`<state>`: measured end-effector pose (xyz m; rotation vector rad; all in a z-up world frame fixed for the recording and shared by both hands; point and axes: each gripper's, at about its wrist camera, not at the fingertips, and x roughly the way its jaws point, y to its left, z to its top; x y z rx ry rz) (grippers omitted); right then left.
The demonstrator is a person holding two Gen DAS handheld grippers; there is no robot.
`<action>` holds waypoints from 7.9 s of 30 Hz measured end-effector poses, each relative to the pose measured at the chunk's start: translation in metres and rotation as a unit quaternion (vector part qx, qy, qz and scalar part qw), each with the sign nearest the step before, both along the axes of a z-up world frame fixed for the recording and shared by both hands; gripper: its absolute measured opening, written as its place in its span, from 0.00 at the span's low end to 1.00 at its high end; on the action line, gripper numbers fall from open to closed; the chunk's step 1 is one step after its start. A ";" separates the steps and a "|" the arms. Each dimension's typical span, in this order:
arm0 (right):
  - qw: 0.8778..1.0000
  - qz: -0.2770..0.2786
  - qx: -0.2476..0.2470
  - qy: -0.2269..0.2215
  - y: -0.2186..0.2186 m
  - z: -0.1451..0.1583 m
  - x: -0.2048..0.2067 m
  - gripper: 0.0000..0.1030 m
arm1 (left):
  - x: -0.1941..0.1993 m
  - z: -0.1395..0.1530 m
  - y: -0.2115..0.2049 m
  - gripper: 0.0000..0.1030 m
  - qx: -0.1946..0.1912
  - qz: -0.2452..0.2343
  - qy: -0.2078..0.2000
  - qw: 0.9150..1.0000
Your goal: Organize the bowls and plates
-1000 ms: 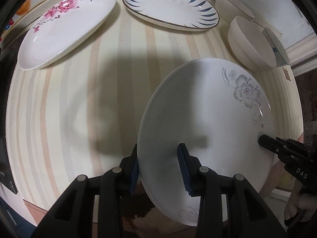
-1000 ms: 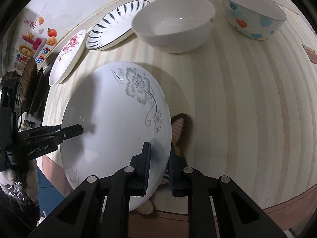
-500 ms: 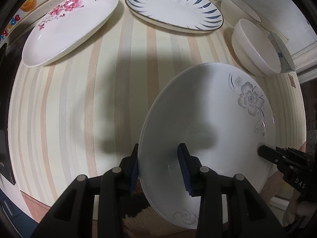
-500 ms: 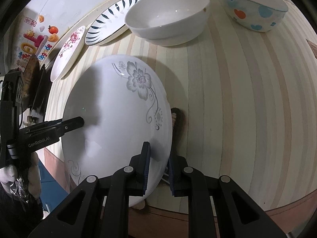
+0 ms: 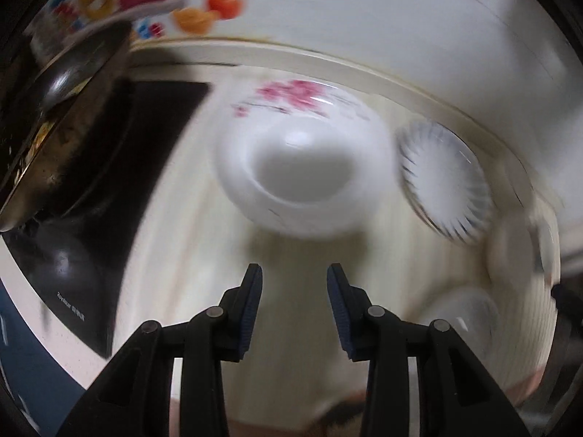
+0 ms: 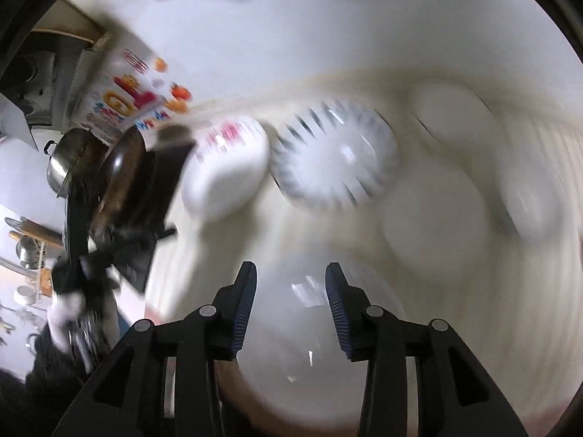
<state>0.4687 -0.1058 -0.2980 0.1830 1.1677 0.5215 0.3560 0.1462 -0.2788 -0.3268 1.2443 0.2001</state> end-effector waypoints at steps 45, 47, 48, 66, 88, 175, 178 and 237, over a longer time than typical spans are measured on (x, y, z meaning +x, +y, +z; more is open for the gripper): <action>0.998 0.049 -0.012 0.024 0.114 -0.068 0.140 0.15 | 0.034 -0.020 0.056 0.28 -0.058 -0.021 -0.024 0.998; 0.999 0.037 -0.006 0.021 0.097 -0.057 0.122 0.15 | 0.028 -0.012 0.045 0.28 -0.058 -0.038 -0.019 0.997; 0.999 0.028 -0.001 0.019 0.087 -0.053 0.113 0.15 | 0.026 -0.008 0.039 0.28 -0.063 -0.048 -0.017 0.997; 0.990 -0.101 0.000 0.099 -0.084 -0.096 -0.065 0.15 | -0.031 -0.014 -0.091 0.28 -0.073 -0.211 0.049 0.974; 0.983 -0.116 -0.029 0.138 -0.098 -0.142 -0.076 0.15 | -0.034 -0.053 -0.135 0.28 -0.012 -0.257 0.108 0.960; 0.997 -0.048 -0.047 0.031 -0.061 0.001 0.052 0.14 | 0.095 0.038 -0.045 0.25 -0.057 -0.173 -0.024 0.983; 0.998 -0.045 -0.049 0.021 -0.065 0.011 0.025 0.14 | 0.073 0.043 -0.053 0.25 -0.064 -0.175 -0.022 0.982; 0.976 -0.098 -0.039 0.192 -0.122 -0.123 -0.105 0.17 | 0.002 -0.073 -0.111 0.26 -0.066 -0.163 0.124 0.977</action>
